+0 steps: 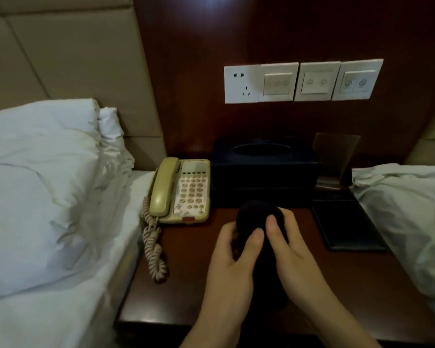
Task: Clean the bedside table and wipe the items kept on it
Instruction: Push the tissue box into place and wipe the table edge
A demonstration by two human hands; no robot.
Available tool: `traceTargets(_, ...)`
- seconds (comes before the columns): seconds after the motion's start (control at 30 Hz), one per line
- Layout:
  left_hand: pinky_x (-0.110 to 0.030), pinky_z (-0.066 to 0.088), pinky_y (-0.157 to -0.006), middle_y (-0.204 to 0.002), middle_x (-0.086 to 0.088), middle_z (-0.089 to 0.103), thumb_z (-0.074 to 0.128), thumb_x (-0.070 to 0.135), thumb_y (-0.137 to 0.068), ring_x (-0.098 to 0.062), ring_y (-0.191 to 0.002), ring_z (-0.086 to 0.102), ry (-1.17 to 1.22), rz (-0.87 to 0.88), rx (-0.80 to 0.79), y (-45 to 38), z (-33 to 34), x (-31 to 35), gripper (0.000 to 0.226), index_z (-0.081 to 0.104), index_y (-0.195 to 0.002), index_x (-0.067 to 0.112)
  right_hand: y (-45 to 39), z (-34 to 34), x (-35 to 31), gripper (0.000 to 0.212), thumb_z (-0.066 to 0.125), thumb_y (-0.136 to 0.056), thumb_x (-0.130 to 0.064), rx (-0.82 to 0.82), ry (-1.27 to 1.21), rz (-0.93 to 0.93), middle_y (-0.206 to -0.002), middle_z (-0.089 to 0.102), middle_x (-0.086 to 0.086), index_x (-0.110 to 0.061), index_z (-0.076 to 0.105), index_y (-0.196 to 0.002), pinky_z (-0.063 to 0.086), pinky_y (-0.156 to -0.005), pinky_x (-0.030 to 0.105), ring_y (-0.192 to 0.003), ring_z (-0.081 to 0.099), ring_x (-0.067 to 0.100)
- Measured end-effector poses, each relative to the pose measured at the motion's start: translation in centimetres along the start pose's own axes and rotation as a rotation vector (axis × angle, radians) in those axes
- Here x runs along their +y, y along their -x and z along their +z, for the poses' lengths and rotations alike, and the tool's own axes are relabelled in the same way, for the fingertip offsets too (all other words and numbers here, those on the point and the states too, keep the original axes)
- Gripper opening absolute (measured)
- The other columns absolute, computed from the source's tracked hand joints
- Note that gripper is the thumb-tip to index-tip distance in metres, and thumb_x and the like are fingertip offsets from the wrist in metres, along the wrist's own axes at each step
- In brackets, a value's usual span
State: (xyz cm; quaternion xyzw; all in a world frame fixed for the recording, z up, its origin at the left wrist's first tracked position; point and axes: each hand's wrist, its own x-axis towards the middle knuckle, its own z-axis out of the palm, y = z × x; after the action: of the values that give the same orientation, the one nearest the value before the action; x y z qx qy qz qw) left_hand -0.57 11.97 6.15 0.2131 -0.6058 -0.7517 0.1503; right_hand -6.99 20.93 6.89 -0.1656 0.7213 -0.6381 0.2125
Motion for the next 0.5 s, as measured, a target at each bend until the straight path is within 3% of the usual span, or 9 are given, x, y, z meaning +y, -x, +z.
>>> traceTargets(0.1,-0.017,0.056,-0.064,-0.090,0.006,0.077,0.067,0.024,-0.097,-0.007,-0.082,0.075,0.073,-0.025,0.085,1.4,-1.1,-0.8,0.010,0.067,-0.106,0.023,1.7,0.5,-0.1,0.026,0.058,-0.089,-0.050,-0.062,-0.092,0.088,-0.104,0.068,-0.015,-0.041,0.057,-0.113,0.054,-0.070,0.017,-0.089,0.068,-0.002)
traceTargets(0.23,-0.021,0.057,-0.061,-0.095,-0.008,0.076,0.077,0.016,-0.087,-0.016,-0.081,0.077,0.082,-0.081,0.128,2.4,-2.9,-1.6,0.024,0.065,-0.107,0.018,3.5,0.6,1.0,0.046,0.069,-0.071,-0.050,-0.089,-0.133,0.145,-0.104,0.071,-0.010,-0.032,0.061,-0.113,0.057,-0.076,0.025,-0.090,0.071,0.004)
traceTargets(0.37,-0.032,0.060,-0.076,-0.106,-0.007,0.079,0.084,0.021,-0.072,-0.024,-0.096,0.077,0.183,-0.172,-0.004,3.0,-4.0,-1.8,0.049,0.069,-0.119,0.019,4.5,0.7,2.3,0.062,0.074,-0.060,-0.052,-0.125,-0.276,0.246,-0.108,0.073,-0.006,-0.032,0.063,-0.117,0.057,-0.083,0.033,-0.093,0.073,0.010)
traceTargets(0.5,-0.030,0.060,-0.080,-0.107,-0.002,0.079,0.071,0.035,-0.086,-0.019,-0.100,0.076,0.141,-0.140,-0.097,3.3,-3.1,-1.7,0.025,0.077,-0.109,0.028,5.9,0.4,2.9,0.053,0.073,-0.069,-0.049,-0.203,-0.343,0.237,-0.104,0.074,-0.014,-0.041,0.060,-0.119,0.057,-0.083,0.032,-0.097,0.072,0.009)
